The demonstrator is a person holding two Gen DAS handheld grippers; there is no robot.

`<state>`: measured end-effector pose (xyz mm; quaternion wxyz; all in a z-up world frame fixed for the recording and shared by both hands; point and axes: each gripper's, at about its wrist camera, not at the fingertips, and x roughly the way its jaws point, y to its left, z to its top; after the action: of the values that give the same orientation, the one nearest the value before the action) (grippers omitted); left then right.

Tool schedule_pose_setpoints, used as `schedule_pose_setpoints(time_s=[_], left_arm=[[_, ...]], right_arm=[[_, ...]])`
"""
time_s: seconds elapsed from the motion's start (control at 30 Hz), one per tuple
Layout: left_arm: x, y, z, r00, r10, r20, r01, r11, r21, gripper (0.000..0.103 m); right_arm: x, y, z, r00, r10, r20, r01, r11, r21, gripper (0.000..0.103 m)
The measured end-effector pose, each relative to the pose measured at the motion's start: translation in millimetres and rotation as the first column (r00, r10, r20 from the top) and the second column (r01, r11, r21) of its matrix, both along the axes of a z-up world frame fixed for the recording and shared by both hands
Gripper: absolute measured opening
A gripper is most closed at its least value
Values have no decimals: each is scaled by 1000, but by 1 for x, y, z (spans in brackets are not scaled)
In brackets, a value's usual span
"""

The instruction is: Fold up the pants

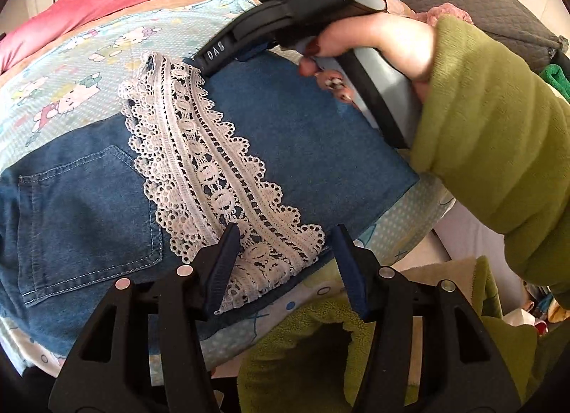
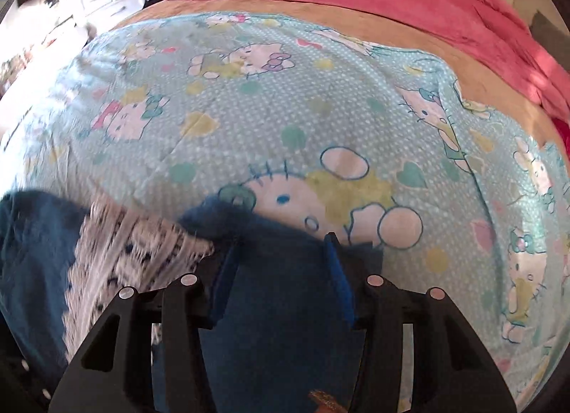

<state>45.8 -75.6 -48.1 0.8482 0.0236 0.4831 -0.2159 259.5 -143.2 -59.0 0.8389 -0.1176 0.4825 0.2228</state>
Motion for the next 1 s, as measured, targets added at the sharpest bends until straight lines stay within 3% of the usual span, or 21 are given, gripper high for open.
schedule_pose_setpoints(time_s=[0.27,0.3,0.4,0.67,0.9,1.0], left_arm=[[-1,5,9,1000,3,14,-3,1000,-7,46],[-2,6,11,1000,6,19,-6,1000,-9,46],[-4,10,16,999,26,34,-26,1000,-4,48],[-13,34,41,987,128,97,-129,992,10,79],[-27,57,63,964,217,153,-220,975,6,93],[-34,68,69,954,249,165,-252,968,-1,93]], right_arm=[[-23,-40,48,992,-68,105,55,991,120,49],[-28,-44,53,991,-66,118,51,990,130,58],[-46,-55,70,985,-67,159,42,987,157,70],[-78,-64,99,975,-69,210,23,976,215,90],[-95,-48,124,966,-26,257,-32,975,219,93],[-102,-35,135,960,8,279,-71,974,215,93]])
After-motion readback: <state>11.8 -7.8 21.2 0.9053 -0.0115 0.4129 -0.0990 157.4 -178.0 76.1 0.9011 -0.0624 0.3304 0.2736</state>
